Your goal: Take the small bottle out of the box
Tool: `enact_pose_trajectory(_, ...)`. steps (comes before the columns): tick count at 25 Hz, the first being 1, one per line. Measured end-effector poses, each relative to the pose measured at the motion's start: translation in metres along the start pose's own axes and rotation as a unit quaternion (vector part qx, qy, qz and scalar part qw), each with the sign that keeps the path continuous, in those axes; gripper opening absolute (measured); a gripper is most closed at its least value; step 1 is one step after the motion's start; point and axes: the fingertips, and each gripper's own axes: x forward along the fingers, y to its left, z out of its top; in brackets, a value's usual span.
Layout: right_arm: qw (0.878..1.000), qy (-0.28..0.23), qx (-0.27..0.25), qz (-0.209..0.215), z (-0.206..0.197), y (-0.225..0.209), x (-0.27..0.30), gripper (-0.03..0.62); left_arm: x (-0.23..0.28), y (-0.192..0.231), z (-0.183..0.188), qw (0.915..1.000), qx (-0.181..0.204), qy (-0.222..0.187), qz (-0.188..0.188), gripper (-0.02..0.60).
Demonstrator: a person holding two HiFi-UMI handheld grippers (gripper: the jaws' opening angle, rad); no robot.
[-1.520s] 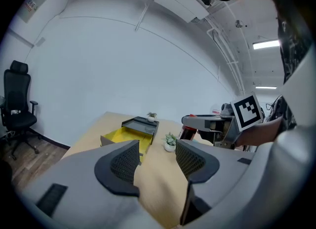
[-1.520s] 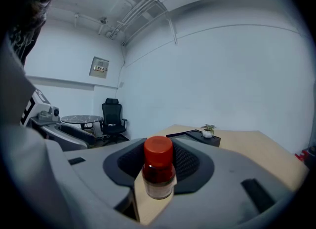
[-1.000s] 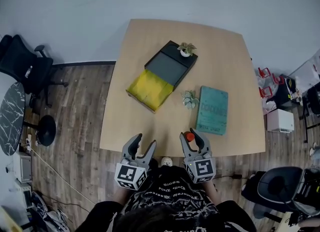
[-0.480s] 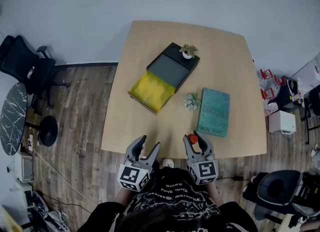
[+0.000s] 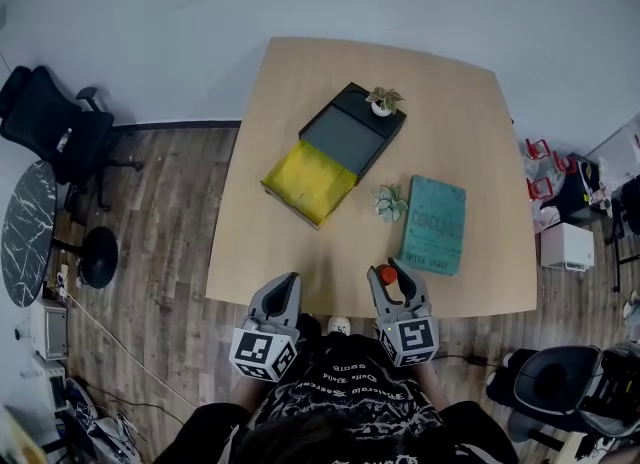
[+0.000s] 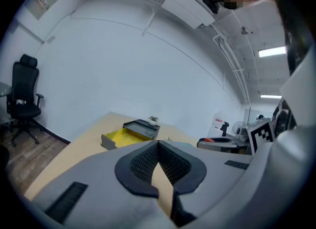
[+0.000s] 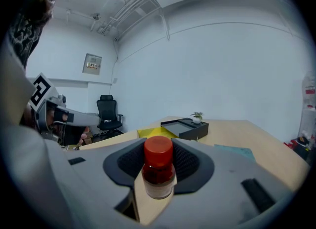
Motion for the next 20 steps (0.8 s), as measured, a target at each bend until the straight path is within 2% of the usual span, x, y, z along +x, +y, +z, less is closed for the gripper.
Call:
enact_pose_trajectory(2, 1.000, 0.002, -0.001, 0.003, 0.000, 0.001, 0.002, 0.152, 0.000, 0.000, 0.002, 0.9999, -0.010, -0.002, -0.011, 0.003)
enact_pose_trajectory(5, 1.000, 0.000, 0.000, 0.005, 0.002, 0.004, 0.006, 0.152, 0.001, 0.002, 0.001, 0.9999, 0.005, 0.003, -0.016, 0.003)
enact_pose_trajectory(13, 1.000, 0.007, -0.004, 0.009, -0.001, 0.008, 0.019, 0.152, 0.005, 0.005, 0.003, 0.9990, 0.040, 0.007, -0.016, 0.003)
enact_pose_trajectory(20, 1.000, 0.003, -0.004, 0.015, 0.002, 0.013, 0.026, 0.152, 0.006, 0.017, 0.006, 0.9987, 0.051, 0.005, 0.000, 0.003)
